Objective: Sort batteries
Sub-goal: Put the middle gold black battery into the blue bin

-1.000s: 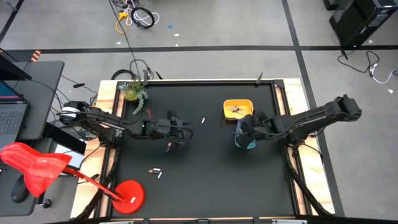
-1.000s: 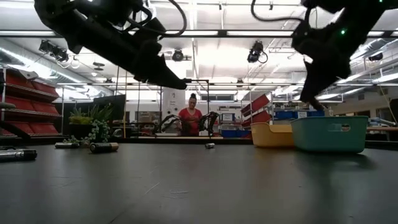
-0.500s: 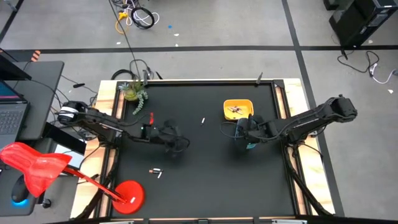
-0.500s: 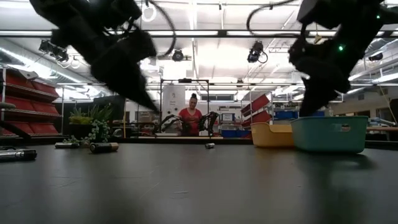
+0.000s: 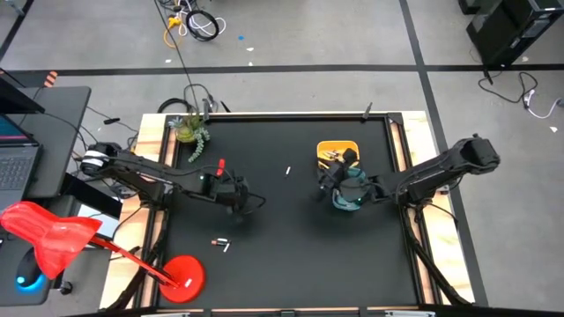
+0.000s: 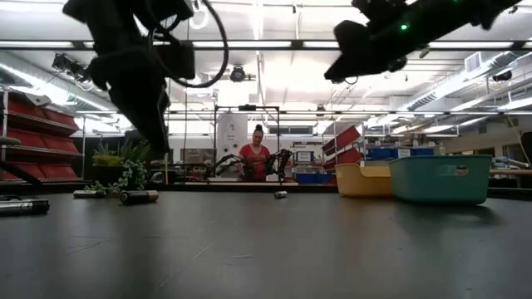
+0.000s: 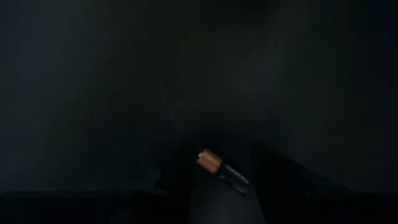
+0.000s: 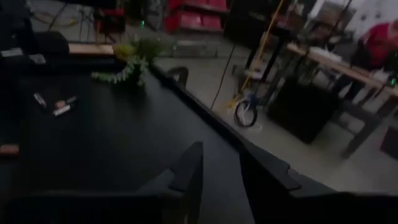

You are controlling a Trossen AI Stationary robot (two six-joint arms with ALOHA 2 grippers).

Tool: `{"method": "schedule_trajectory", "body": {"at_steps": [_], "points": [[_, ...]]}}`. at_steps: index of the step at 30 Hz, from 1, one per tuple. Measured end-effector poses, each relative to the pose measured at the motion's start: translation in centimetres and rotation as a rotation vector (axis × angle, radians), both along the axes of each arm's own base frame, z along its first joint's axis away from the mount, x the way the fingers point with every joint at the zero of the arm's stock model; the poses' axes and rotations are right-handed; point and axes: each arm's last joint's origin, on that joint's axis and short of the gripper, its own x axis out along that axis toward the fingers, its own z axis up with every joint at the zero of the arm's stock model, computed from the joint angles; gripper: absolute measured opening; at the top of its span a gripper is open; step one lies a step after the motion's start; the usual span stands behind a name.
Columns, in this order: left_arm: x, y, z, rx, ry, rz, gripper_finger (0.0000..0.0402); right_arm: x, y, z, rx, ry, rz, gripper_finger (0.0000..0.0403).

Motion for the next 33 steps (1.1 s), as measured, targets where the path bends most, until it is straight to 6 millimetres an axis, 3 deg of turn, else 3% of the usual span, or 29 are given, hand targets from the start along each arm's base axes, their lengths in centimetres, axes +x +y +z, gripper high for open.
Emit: {"method": "schedule_trajectory", "body": {"at_steps": [4, 11, 18, 33], "points": [[-0.2, -0.5, 0.4, -0.050, 0.022, 0.057, 0.0156, 1.2, 0.4, -1.2, -0.033, 0.014, 0.032, 0.0110], [-0.8, -0.5, -1.8, -0.131, 0.070, 0.194, 0.0156, 2.6, 0.7, -4.7, -0.045, 0.113, 0.038, 0.0109], [-0.7, -0.3, -2.5, -0.122, -0.001, 0.272, 0.0156, 2.7, 0.7, -3.8, -0.055, 0.068, 0.052, 0.0103], [-2.3, -0.1, -6.6, -0.159, 0.014, 0.306, 0.0156, 2.7, 0.8, -3.5, -0.048, 0.056, 0.083, 0.0095]]}}
